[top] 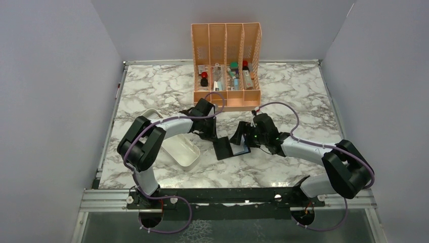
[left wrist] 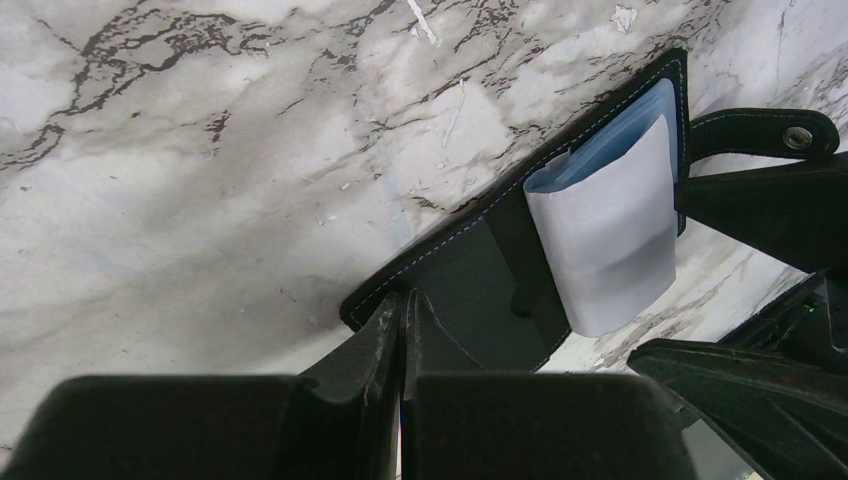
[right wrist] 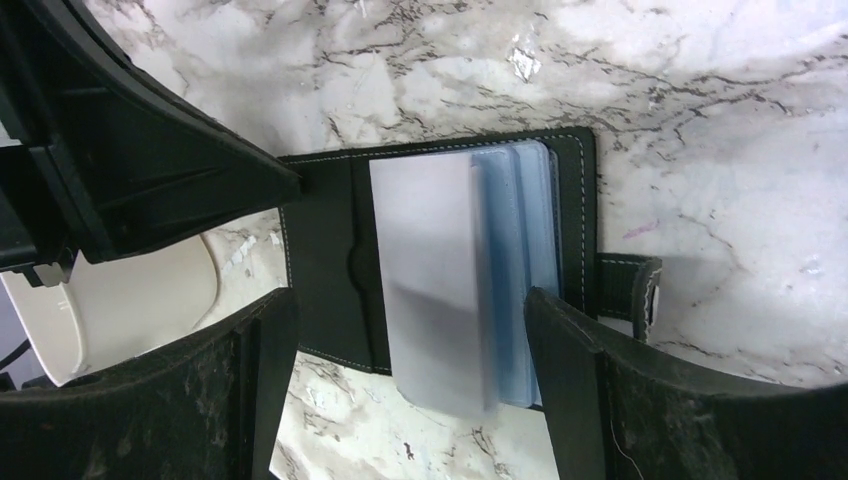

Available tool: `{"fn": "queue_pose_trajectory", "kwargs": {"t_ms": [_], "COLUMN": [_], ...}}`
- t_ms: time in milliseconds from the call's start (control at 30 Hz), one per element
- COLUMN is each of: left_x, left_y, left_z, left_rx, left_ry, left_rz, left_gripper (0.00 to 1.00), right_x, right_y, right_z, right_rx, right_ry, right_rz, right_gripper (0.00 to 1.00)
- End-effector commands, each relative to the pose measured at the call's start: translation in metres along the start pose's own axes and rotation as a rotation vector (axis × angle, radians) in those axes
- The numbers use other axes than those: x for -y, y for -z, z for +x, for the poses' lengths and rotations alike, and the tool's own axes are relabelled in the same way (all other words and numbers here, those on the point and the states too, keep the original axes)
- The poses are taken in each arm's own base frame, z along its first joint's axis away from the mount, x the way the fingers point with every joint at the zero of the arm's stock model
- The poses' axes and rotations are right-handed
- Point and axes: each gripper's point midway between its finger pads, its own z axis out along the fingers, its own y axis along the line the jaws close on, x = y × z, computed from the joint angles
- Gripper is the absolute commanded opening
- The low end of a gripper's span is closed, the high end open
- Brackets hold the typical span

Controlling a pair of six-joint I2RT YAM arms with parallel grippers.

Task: Put the credit cards into the card holder
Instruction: Turn over the card slot in the card holder.

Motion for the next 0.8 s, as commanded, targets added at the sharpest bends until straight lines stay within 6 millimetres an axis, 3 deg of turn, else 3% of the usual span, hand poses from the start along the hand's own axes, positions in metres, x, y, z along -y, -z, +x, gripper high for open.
{"fn": "queue_pose_trajectory", "kwargs": {"t_ms": [0,367,633,767], "left_x": [-0.008,-0.001,0.013,0.015], "left_y": [-0.015,-0.016,-0.013,-0.001], "left_z": [0.005,-0.005,-0.023,-0.040], "left_rx": [-0.026,-0.011,0.014,0.058], "left_ry": [-0.011,-0.013,-0.025,-0.035], "left_rz": [-0.029,-0.016,0.012,-0.018], "left_gripper": [0.03,0.03,0.05,0.07], "right_x": [-0.009,-0.035,-0.032,-0.028], "right_y": [-0.005,0.005,0.011,0.011], "right_z": [0.002,0.001,-0.001,0.000], "right_rx": [-0.016,-0.026,-0.004,0.002], "right_ry": [-0.014,-0.029,-0.031,-0.035], "right_rz": [-0.051,-0.184,-0.169,-0.153], "right_gripper": [0.87,0.85,0.85,0.85]}}
